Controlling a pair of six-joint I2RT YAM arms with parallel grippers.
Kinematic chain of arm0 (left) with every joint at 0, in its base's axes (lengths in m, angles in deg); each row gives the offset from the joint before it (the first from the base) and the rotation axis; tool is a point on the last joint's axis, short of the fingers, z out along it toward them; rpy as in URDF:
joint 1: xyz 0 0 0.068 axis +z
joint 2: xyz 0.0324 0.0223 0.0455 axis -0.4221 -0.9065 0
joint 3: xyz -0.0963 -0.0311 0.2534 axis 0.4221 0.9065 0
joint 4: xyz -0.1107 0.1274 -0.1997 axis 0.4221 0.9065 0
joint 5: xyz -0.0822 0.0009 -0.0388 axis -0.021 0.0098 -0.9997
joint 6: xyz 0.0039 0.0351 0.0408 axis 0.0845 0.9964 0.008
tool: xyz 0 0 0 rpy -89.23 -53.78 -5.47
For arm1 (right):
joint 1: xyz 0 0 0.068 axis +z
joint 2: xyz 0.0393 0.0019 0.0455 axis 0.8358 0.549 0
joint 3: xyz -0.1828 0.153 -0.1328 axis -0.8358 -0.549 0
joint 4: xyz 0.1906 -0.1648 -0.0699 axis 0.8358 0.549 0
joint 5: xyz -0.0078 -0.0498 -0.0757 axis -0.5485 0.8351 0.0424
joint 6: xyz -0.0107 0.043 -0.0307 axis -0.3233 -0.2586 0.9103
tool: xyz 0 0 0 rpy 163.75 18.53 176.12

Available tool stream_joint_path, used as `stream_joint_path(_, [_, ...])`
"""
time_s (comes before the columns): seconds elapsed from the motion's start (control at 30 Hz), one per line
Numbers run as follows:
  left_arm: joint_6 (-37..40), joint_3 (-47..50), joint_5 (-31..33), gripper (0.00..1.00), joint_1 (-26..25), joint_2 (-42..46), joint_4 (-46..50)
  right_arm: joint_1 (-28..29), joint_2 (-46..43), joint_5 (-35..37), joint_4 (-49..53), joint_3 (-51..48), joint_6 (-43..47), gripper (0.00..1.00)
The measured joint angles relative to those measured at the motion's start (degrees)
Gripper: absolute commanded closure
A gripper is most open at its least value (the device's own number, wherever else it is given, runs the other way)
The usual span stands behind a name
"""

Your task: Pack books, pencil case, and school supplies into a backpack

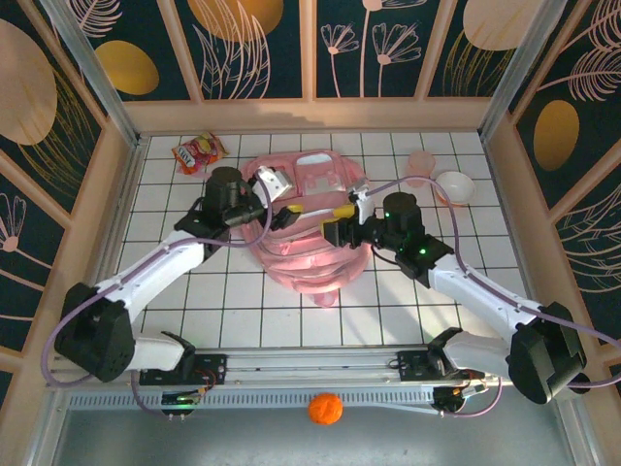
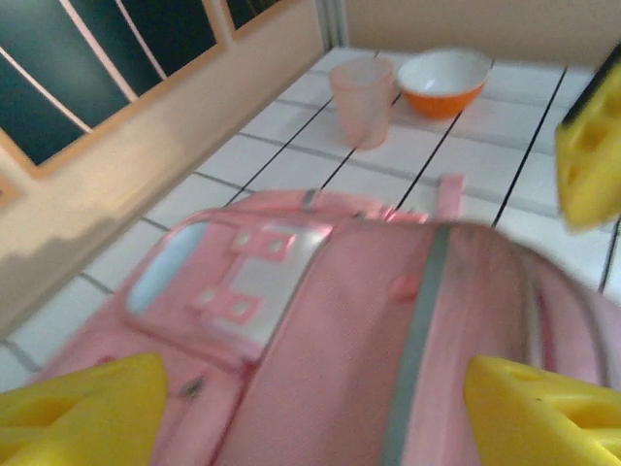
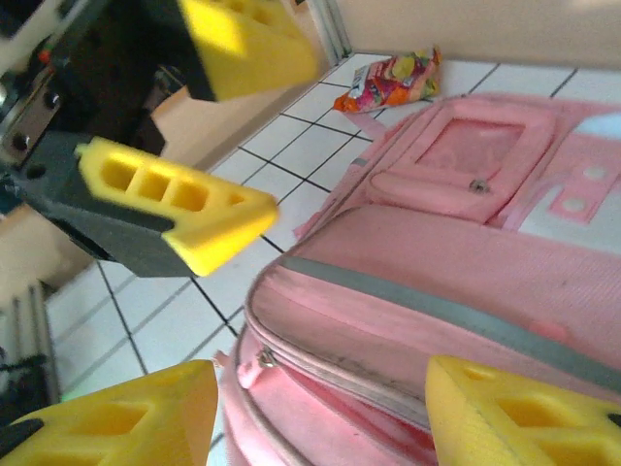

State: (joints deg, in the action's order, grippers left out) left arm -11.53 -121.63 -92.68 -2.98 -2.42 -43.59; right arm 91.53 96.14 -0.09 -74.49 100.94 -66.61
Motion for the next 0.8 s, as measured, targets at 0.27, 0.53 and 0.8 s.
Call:
stream_joint_path(0.27, [30.3, 5.2, 5.8, 0.08, 0.8, 4.4, 15.1, -0.3, -0.2, -0.1, -1.7, -3.9, -10.8, 0.42])
stream_joint_path(0.53, [37.7, 9.1, 8.0, 0.19, 1.0, 0.5, 13.7, -0.7, -0.2, -0.7, -2.6, -5.1, -13.9, 0.41])
stream_joint_path(0.8, [37.8, 9.1, 6.1, 0.26, 1.0, -1.1, 10.3, -1.9, -0.2, -1.1, -4.3, -8.7, -17.4, 0.41])
